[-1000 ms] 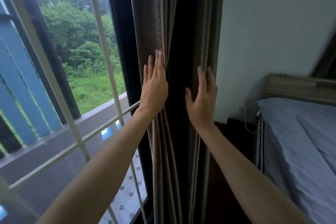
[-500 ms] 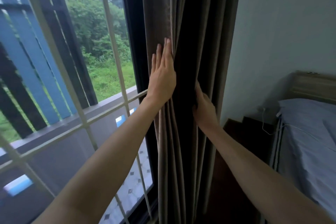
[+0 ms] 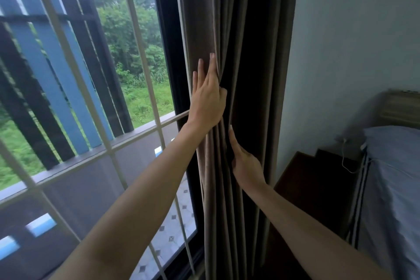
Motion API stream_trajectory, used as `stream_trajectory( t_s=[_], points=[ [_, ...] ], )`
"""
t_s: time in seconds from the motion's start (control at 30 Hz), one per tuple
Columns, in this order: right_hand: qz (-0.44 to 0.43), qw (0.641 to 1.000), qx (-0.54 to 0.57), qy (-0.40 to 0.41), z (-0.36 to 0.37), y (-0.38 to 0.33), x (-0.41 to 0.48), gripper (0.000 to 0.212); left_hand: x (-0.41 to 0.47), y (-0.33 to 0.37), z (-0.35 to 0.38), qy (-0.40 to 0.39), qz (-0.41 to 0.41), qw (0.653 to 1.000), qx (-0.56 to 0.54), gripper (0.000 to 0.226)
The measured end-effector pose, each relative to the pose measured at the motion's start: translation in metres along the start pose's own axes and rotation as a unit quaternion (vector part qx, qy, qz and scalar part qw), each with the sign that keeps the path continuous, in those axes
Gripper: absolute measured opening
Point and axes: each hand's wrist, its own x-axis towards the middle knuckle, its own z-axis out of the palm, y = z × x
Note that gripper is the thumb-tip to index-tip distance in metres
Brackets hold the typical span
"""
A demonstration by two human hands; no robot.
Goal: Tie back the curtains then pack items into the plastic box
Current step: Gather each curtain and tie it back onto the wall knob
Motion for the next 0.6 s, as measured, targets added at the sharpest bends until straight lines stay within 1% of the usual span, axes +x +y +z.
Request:
stream_trajectory(
  t_s=[0.13,0.23,0.33,0.37,0.47,0.53,0.57,0.6],
  points=[
    [0.006,1.000,-0.015,-0.011,-0.002,-0.007,-0.003,0.099,0.000,0.002,-0.001,-0.003,-0.003,1.000,-0.019,0.068],
    [0.018,1.000,-0.006,-0.005,0.001,-0.012,-0.006,0.097,0.001,0.006,0.002,0.008,-0.003,0.999,-0.031,0.067],
    [0.018,1.000,-0.002,0.000,0.004,-0.013,-0.009,0.095,0.003,0.007,0.006,0.020,-0.016,1.000,-0.014,0.084],
    [0.012,1.000,0.003,-0.001,0.005,-0.013,-0.009,0.094,0.003,0.007,0.008,0.026,-0.021,0.999,-0.007,0.085],
    [-0.012,0.999,0.031,-0.026,0.007,-0.011,-0.011,0.093,0.003,0.007,0.011,0.031,-0.028,0.999,0.011,0.072],
    [-0.017,0.998,0.034,-0.040,-0.001,-0.010,-0.007,0.087,0.003,0.005,0.011,0.023,-0.028,0.998,0.042,0.069],
    [-0.026,0.999,0.018,-0.009,-0.009,-0.010,-0.001,0.078,0.004,0.003,0.010,0.020,-0.028,0.998,0.057,0.069],
    [-0.041,0.998,-0.004,0.054,-0.018,-0.009,0.008,0.067,0.004,0.000,0.008,0.016,-0.027,0.997,0.069,0.069]
  ],
)
